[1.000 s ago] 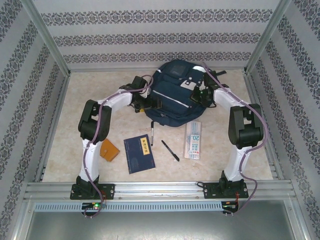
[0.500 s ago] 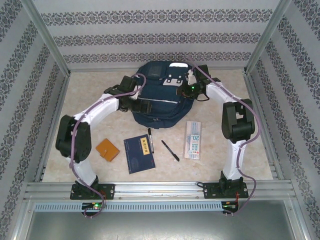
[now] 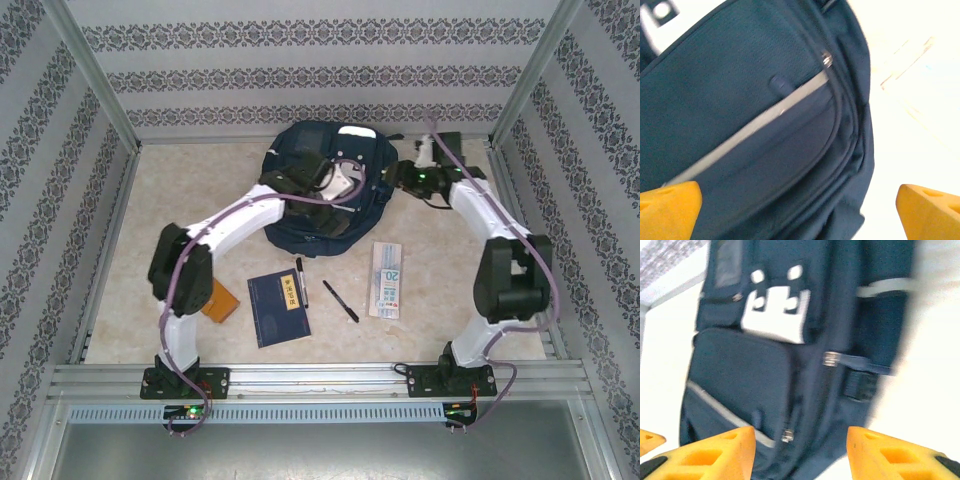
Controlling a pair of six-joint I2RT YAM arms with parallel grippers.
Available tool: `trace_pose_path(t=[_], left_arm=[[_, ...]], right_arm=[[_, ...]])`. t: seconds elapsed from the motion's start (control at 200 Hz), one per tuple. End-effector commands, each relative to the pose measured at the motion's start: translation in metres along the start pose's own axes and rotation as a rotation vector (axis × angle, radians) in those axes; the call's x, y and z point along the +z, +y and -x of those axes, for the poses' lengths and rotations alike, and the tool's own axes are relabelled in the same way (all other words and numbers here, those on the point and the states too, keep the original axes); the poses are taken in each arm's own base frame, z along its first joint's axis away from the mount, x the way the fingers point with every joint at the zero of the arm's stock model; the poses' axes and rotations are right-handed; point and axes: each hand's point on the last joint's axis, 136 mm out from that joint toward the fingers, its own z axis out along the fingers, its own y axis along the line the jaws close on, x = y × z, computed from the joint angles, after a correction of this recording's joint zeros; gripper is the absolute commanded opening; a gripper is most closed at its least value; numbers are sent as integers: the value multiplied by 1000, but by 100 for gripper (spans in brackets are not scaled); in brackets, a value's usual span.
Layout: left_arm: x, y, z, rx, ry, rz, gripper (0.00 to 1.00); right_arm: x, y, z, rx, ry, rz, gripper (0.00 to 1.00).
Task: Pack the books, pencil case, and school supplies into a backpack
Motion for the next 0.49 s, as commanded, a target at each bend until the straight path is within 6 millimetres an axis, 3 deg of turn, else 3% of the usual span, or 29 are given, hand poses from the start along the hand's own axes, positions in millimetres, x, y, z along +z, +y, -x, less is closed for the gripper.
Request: trace_pose_path(t=[0.0,0.2,0.37,0.445,0.49], left_arm=[[21,11,22,119,-23,81,100],[58,5,4,159,92,60,99],[84,31,-7,117,155,209,100],[89,38,-5,124,177,250,86],[92,39,-6,139,191,253,72]], right_arm=[[-9,-43,-15,81,-14,-110,51],[-19,-65,-37,109,1,-130,52],[-15,-63,-44,80,31,-100,51],[-12,-60,-46,53,47,-76,51],[-11,-60,-48,33,56,-71,50]])
